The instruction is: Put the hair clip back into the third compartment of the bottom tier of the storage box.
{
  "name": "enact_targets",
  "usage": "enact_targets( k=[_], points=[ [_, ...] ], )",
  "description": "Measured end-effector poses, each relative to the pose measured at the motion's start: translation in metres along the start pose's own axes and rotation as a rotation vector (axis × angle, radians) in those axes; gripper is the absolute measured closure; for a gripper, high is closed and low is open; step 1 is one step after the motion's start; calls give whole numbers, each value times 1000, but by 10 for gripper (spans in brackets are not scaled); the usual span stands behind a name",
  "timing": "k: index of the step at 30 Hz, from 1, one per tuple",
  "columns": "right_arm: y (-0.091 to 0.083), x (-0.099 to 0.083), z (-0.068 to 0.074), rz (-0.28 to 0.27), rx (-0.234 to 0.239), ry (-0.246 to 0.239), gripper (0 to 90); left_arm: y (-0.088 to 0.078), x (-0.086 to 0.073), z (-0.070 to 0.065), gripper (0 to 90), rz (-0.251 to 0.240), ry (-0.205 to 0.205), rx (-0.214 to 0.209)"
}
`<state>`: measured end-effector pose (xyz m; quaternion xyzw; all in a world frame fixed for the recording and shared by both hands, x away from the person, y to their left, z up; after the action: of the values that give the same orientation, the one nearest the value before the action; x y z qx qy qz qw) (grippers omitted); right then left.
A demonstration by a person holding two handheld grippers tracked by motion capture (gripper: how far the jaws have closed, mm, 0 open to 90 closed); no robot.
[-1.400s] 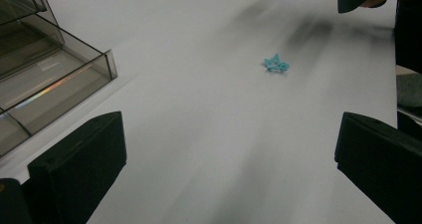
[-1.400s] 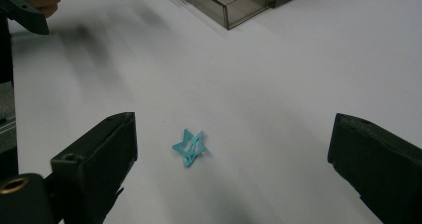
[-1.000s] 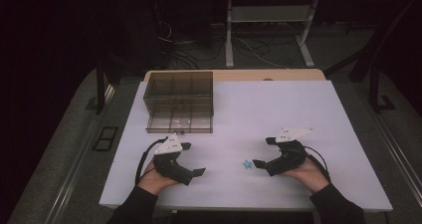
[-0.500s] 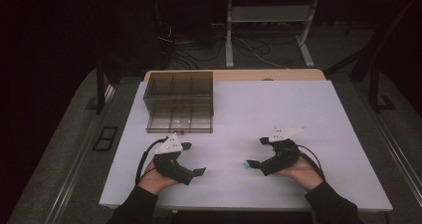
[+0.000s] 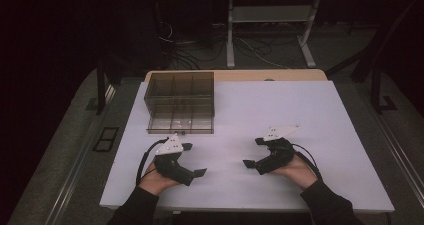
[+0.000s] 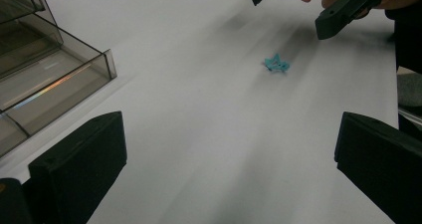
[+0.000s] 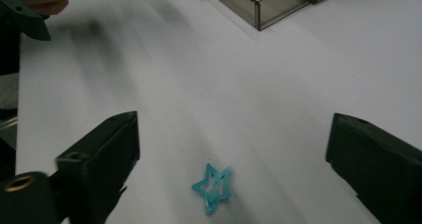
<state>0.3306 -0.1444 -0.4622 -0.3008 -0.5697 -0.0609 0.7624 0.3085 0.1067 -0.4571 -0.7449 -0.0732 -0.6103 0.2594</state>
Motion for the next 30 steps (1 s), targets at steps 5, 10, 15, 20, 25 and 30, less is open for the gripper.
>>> enact_targets(
  k=[5,10,15,20,25,30],
  points=[
    [-1,-2,0,14,11,20,209,0,-1,1,0,-1,-3,1],
    [-2,-2,0,18,11,37,315,0,0,1,0,-6,-4,0],
    [-1,-6,-1,44,18,49,417,-1,0,0,0,-2,-2,-1],
    [0,-8,0,55,24,46,488,-1,0,1,0,-1,-4,0],
    [2,-11,0,79,13,36,528,-1,0,1,0,-3,-4,-4],
    [4,-13,-1,95,8,30,580,-2,0,1,0,-3,-4,-3]
  ],
)
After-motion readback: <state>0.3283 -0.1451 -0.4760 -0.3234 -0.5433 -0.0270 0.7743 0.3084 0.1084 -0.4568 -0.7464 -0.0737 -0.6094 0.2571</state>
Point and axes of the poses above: each handheld gripper's, and its own axes: y roughly forward along the jaws, x roughly out of its top, z roughly to its left, the point moved 6 cm from there along y, roughly forward along the jaws, and after that the axes turned 14 degrees about -z, right-handed, at the moved point
